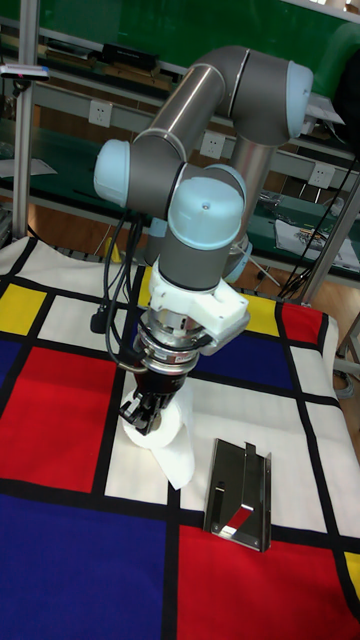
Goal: Put the toilet paper on its holder
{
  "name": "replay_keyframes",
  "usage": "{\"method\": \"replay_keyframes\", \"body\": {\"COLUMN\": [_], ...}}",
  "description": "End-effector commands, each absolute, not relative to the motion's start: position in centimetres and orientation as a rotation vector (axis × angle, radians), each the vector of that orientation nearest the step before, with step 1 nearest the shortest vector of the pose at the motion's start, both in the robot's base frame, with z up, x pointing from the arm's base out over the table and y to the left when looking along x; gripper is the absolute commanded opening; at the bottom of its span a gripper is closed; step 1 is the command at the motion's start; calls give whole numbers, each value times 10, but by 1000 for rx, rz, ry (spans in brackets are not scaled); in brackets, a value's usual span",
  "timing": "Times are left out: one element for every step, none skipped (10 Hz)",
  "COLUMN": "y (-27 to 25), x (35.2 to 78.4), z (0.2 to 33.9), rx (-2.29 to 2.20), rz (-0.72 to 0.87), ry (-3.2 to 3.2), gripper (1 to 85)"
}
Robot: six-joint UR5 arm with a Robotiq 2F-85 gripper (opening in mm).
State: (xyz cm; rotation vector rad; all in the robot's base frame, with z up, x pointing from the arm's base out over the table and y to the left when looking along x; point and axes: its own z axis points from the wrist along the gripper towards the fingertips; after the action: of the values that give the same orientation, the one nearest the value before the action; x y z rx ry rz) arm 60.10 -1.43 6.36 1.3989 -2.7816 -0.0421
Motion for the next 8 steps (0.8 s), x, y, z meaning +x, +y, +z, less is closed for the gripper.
{"method": "replay_keyframes", "body": {"y": [-9, -8, -5, -2, -3, -5, -10, -12], "x": [605, 605, 605, 605, 614, 620, 628, 630], "z": [63, 63, 63, 63, 63, 63, 63, 63], "rx": [1402, 1380, 1352, 1322, 1279, 1226, 1147, 1083], "rz": [-52, -47, -62, -78, -57, -28, 13, 30], "ry": [-2803, -2813, -2832, -2853, -2902, -2945, -2999, -3029], "gripper": [13, 10, 10, 27, 27, 27, 10, 10]}}
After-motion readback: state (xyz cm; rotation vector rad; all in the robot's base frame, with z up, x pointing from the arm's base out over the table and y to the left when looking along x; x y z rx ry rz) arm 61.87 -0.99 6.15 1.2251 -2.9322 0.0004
